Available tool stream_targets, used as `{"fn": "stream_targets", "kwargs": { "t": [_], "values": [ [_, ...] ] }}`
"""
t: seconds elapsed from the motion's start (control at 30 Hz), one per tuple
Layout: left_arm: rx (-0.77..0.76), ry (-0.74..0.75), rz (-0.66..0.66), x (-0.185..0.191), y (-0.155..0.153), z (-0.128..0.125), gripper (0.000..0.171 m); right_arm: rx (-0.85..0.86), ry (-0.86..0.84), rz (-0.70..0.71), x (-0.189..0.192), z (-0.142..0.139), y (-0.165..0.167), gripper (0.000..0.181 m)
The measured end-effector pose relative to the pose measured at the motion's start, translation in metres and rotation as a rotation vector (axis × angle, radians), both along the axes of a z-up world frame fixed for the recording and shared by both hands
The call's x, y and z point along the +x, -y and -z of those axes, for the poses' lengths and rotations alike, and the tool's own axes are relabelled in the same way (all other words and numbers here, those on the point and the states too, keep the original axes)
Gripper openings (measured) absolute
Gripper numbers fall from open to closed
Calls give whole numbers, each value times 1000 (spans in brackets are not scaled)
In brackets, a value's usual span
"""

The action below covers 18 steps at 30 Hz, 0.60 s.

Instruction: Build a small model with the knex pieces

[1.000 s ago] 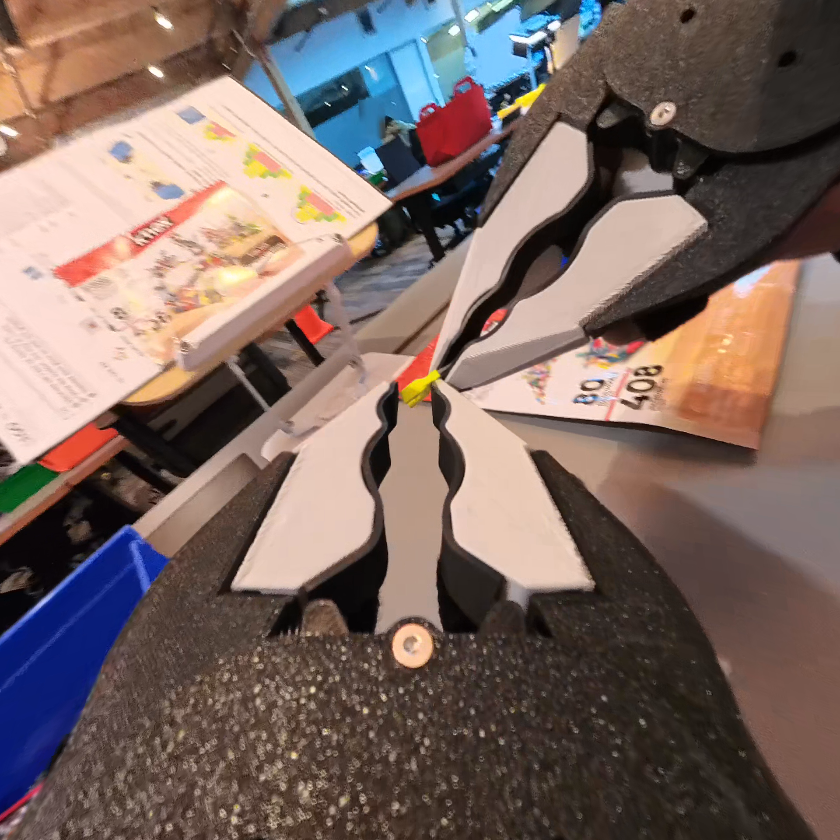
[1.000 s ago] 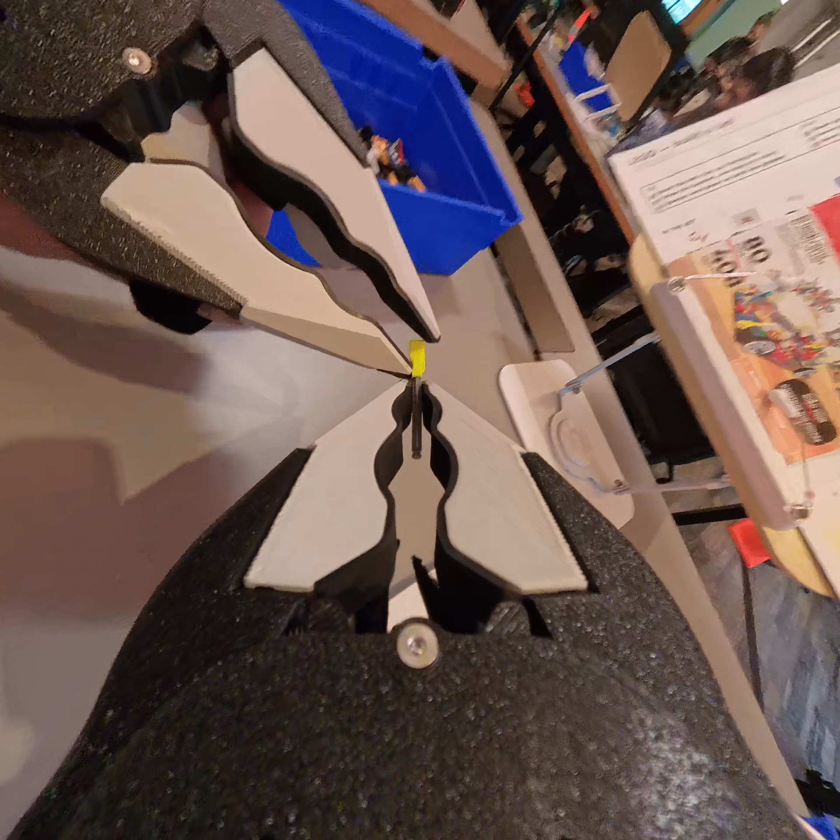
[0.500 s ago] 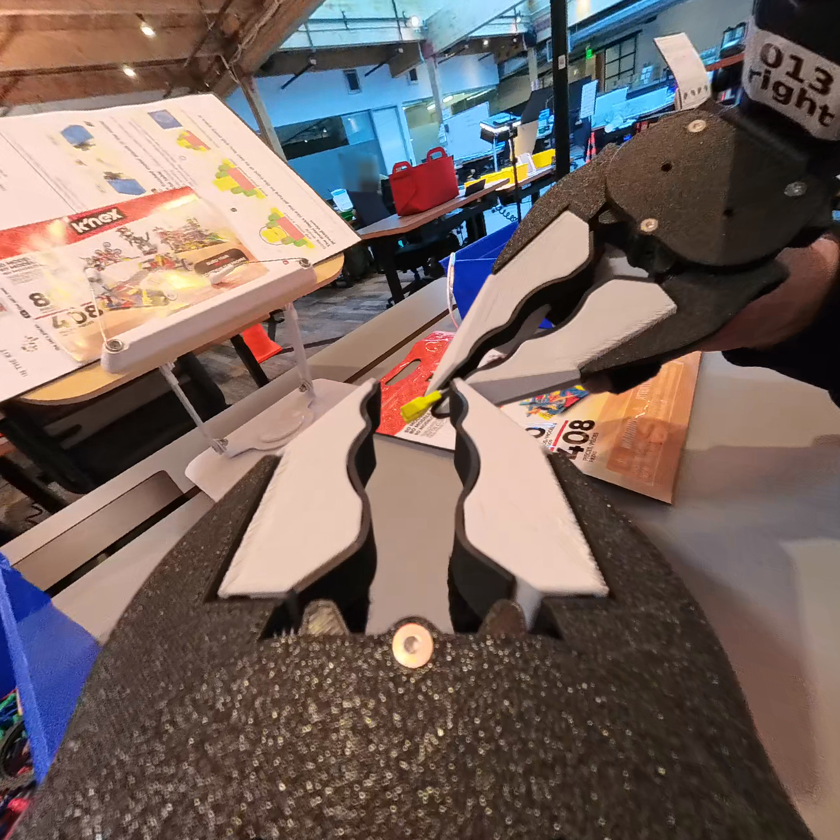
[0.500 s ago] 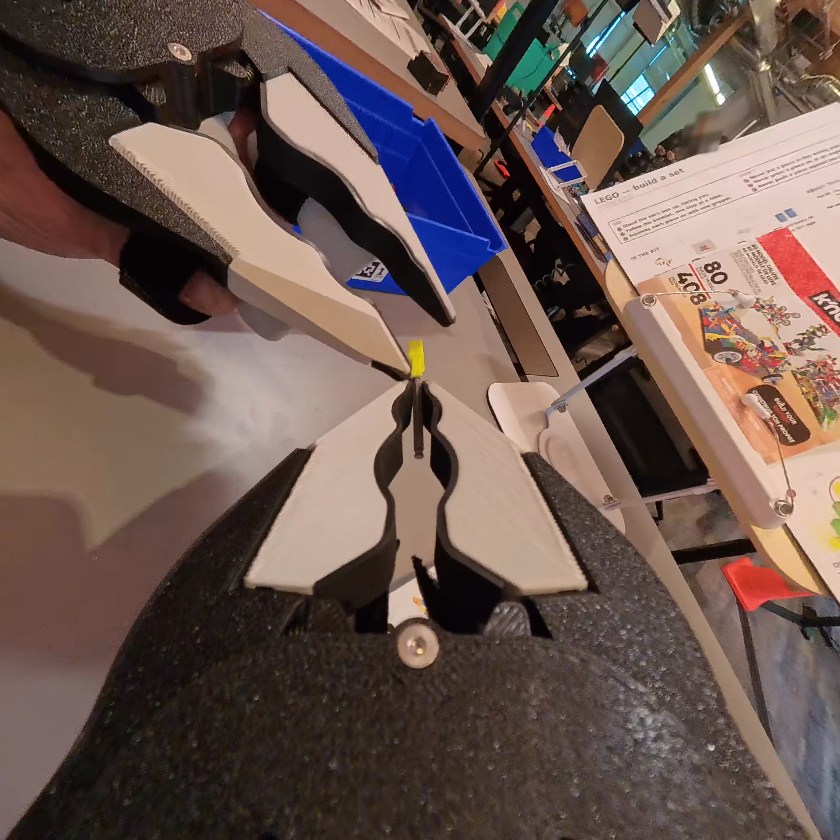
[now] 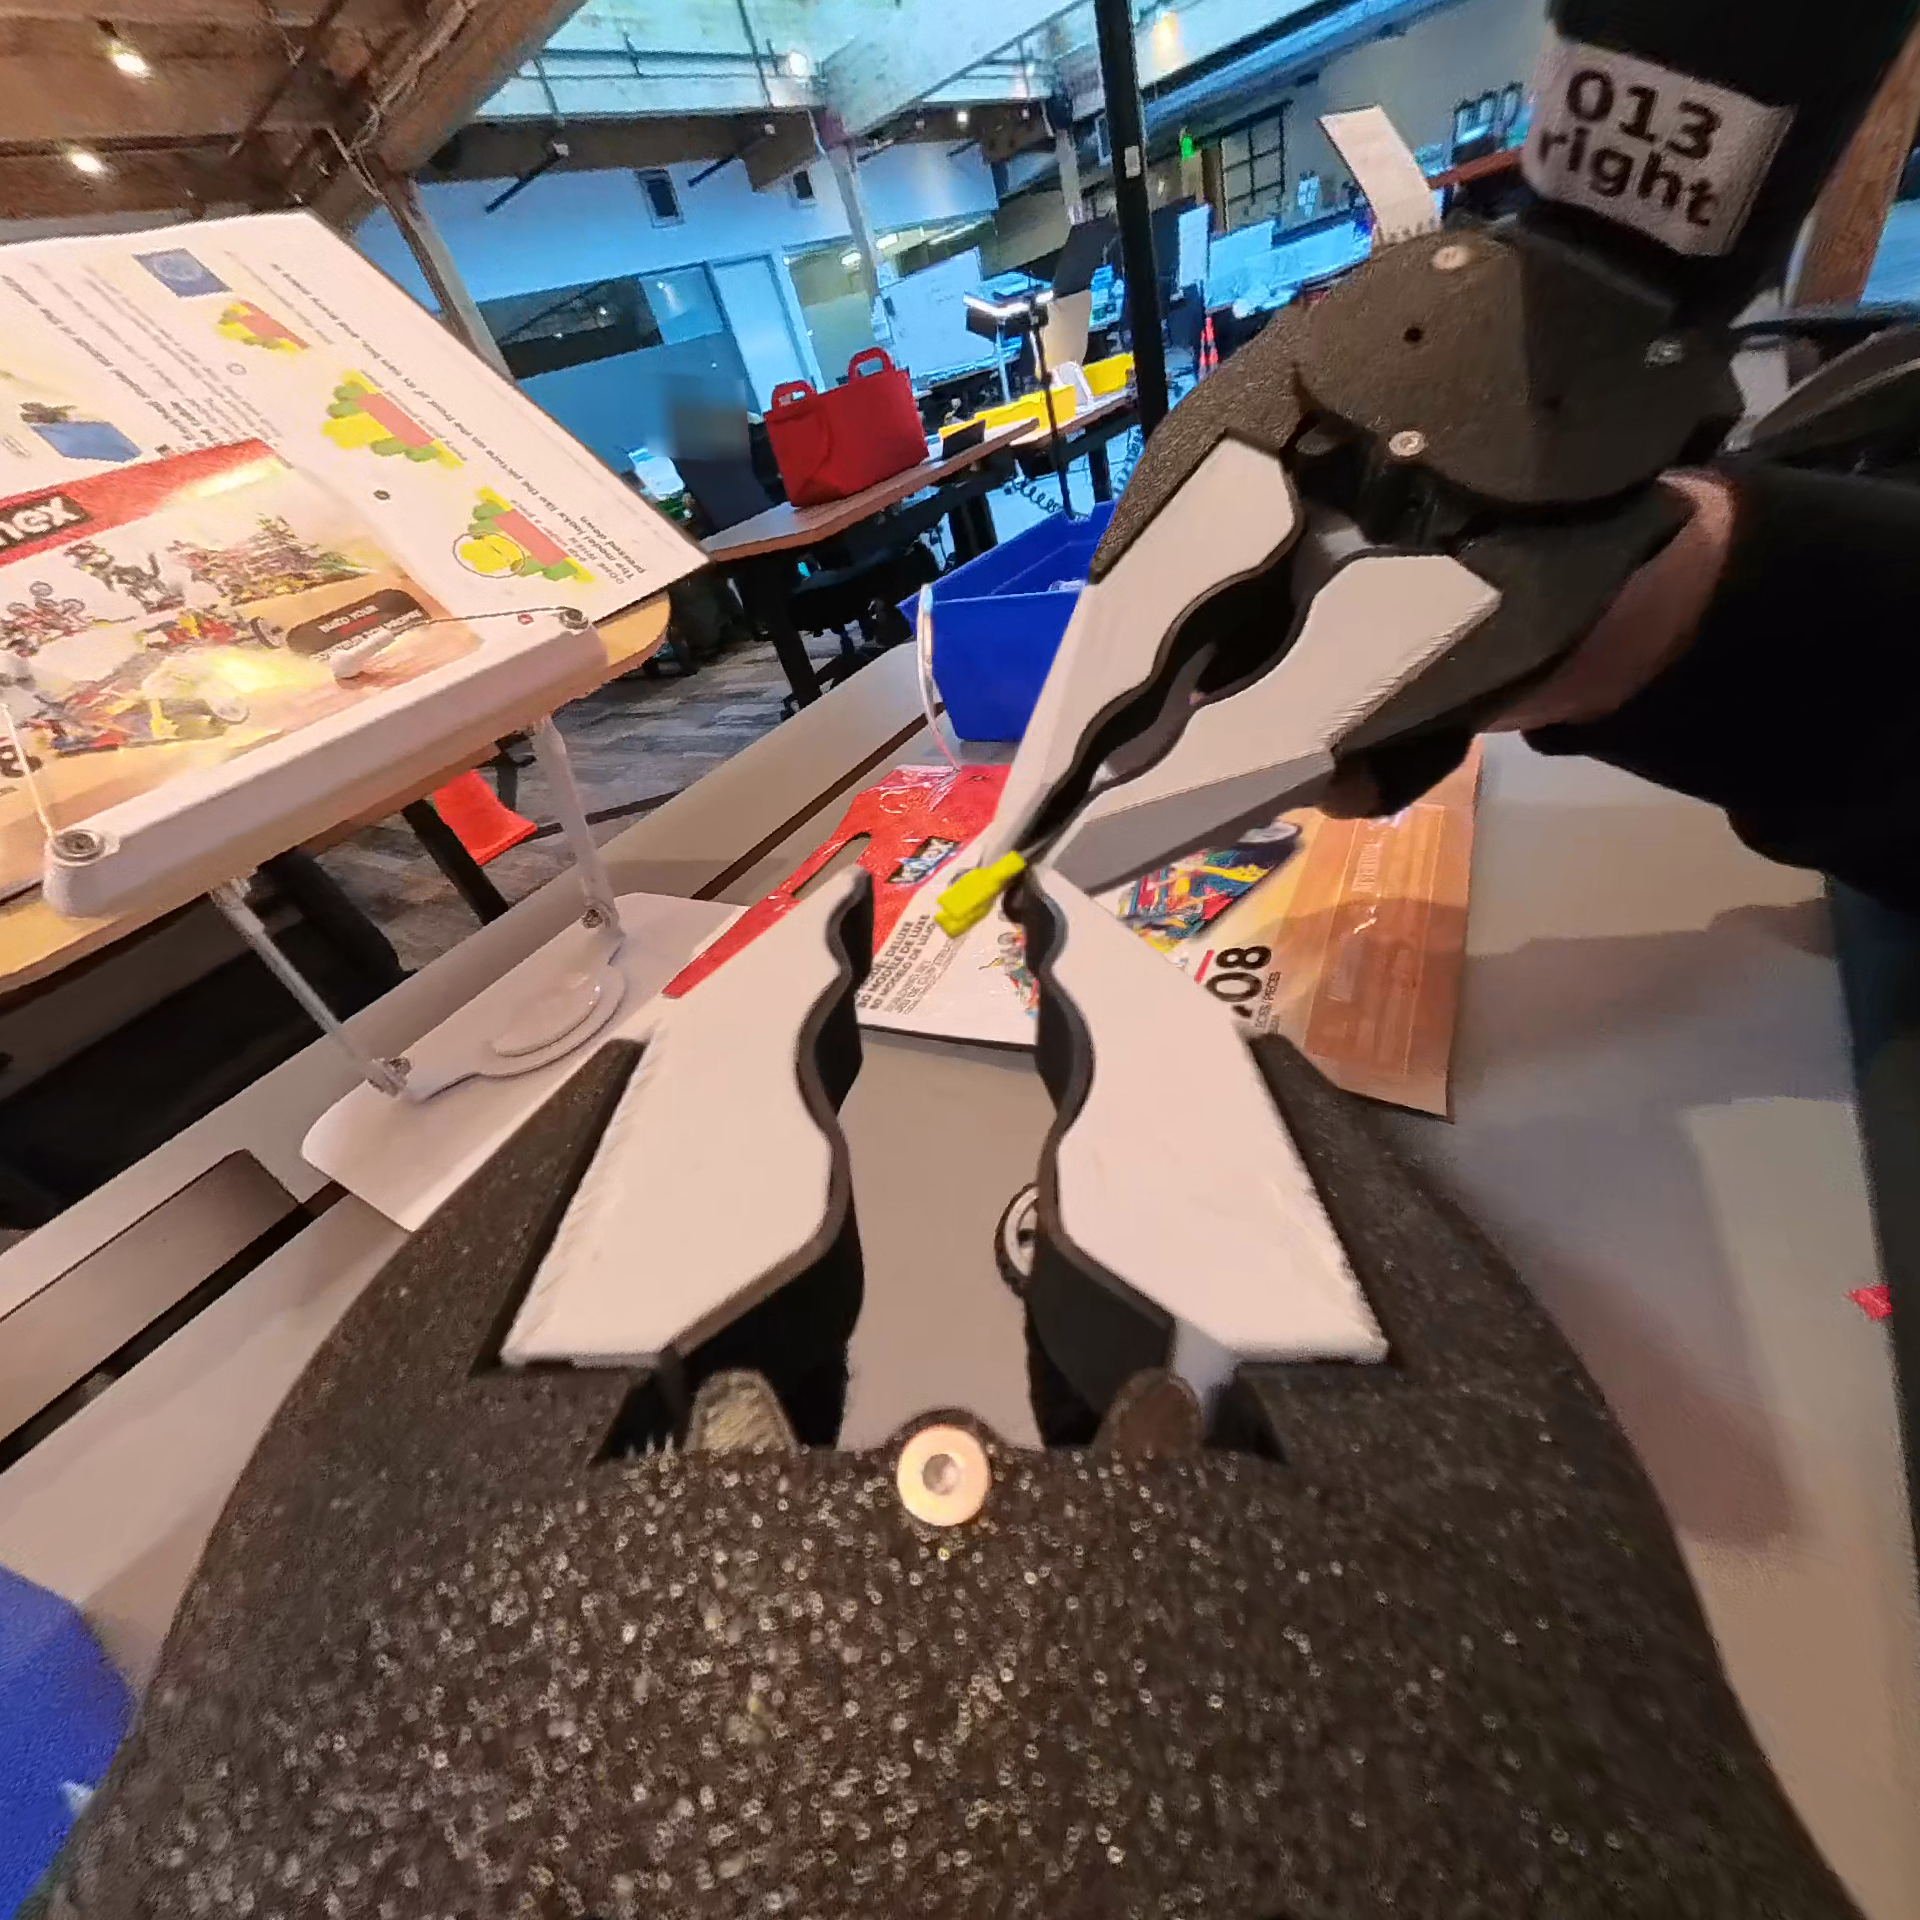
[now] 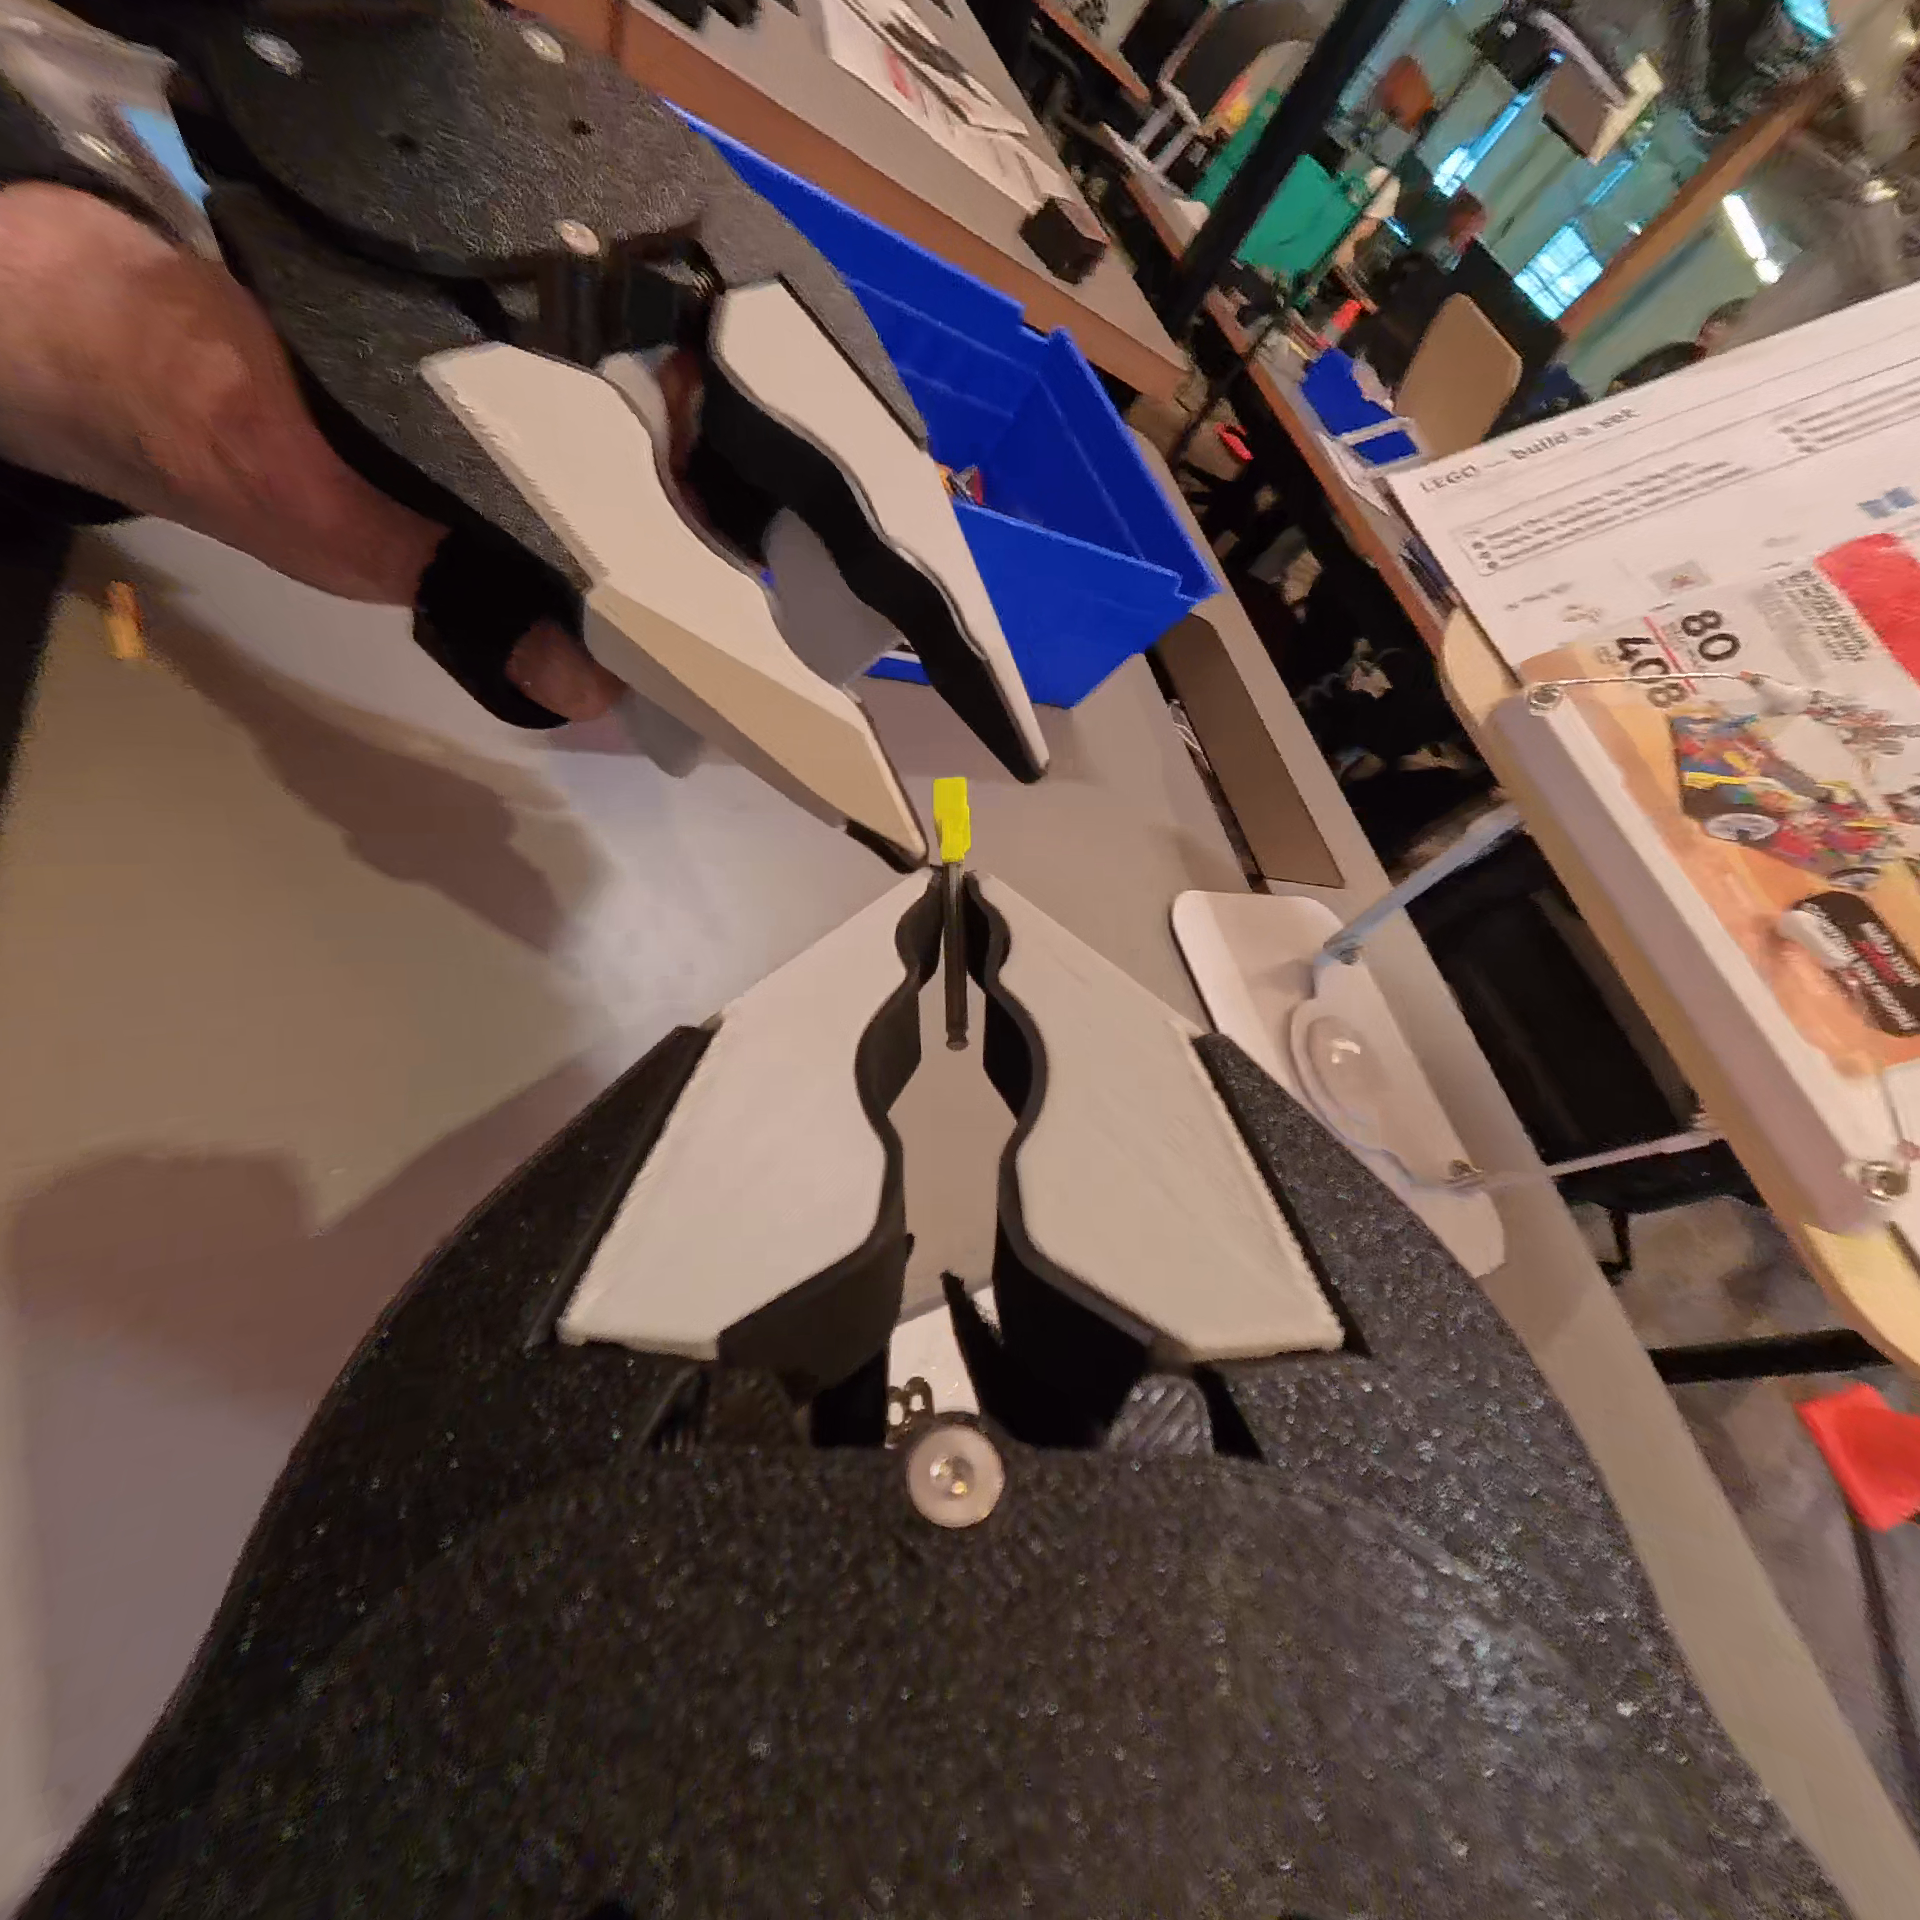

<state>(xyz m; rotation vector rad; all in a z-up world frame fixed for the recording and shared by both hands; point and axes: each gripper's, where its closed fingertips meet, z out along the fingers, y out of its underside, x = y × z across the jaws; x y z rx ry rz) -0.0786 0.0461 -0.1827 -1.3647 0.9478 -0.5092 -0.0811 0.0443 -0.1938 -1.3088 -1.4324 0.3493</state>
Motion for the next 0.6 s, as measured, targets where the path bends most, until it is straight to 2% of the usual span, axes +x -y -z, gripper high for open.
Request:
{"fn": "stream_targets", "kwargs": {
  "t": [0.07,0.2,0.37,0.43,0.53,0.6],
  "values": [
    [7,-8,42,4,8,0,9,-20,-1,-24,1,2,3,3],
    [-12,-12,63,6,9,0,8,-48,-20,-42,4,1,5,3],
    [12,-33,14,4,6,0,5,-49,-36,-2,7,-3,-1,9],
    [13,-10,12,3,6,-4,0,-31,-17,2,8,-2,-1,3],
    [-2,1,14,0,4,-5,5,-9,-1,5,5,-2,-1,2],
    [-9,-1,10,0,3,-4,24,-13,-2,-3,6,-3,1,1]
  ]
}}
